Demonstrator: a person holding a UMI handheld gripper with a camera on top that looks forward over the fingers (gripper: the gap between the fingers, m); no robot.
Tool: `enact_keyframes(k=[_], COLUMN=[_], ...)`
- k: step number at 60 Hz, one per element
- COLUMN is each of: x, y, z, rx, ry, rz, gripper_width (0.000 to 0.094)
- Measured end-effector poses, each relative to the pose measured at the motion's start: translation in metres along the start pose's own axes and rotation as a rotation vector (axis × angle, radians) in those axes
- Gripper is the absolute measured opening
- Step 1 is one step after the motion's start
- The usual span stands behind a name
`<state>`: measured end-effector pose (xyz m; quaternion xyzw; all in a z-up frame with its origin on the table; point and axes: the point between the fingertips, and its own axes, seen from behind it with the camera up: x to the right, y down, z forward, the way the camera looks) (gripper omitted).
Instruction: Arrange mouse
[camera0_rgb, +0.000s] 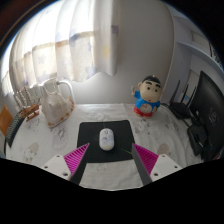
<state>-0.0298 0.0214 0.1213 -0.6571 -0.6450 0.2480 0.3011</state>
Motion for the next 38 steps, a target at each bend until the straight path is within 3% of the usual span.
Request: enact_keyframes(k=[15,27,38], x=[0.044,0.052,0.06], y=[0.051,0.084,0.088], z=[-0.109,-0.128,-0.138], rx=[-0.036,-0.063,-0.037], ry=[0.085,0.052,0.052], rz=[0.014,-0.005,-0.038], gripper_width=[0.085,0.085,0.0853])
